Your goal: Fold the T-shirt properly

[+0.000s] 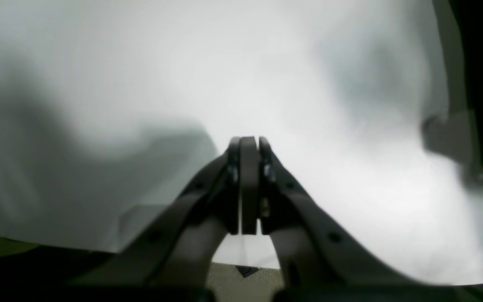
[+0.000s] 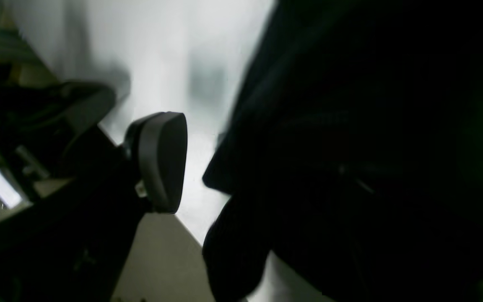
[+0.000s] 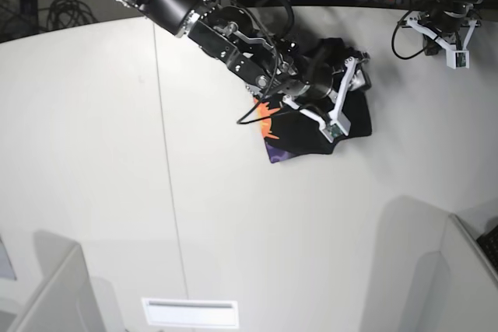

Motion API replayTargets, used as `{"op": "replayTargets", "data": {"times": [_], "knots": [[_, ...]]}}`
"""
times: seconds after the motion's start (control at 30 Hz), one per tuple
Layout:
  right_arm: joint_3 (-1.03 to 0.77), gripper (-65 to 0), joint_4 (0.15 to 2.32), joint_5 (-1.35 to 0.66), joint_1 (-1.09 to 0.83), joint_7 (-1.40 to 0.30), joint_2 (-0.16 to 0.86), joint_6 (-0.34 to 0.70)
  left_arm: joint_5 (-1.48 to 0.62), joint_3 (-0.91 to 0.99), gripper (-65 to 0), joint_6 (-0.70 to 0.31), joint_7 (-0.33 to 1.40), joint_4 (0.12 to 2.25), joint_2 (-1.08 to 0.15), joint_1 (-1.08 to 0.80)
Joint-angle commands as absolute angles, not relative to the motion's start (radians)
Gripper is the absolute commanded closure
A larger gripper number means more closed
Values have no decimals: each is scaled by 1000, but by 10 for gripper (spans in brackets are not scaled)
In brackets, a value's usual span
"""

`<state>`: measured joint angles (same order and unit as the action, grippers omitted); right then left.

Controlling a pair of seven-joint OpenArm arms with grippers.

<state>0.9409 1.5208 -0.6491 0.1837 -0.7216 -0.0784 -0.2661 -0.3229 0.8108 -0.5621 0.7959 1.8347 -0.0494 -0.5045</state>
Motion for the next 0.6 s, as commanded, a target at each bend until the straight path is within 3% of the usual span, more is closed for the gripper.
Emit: {"op": "replayTargets", "data": {"times": [0.0,0.23,0.57], "knots": [[947,-408,1537,-654,211,-705,-105,-260,-358,819,0,-568,776,1853,-58,-512],[1046,-408,1534,-654,274,-707,-131,-260,-622,819,0,-568,776,1851,-113,-596],[1082,-410,1635,-654,320,-699,-125,-252,-634,820,0,-568,776,1860,-116,-622]]}}
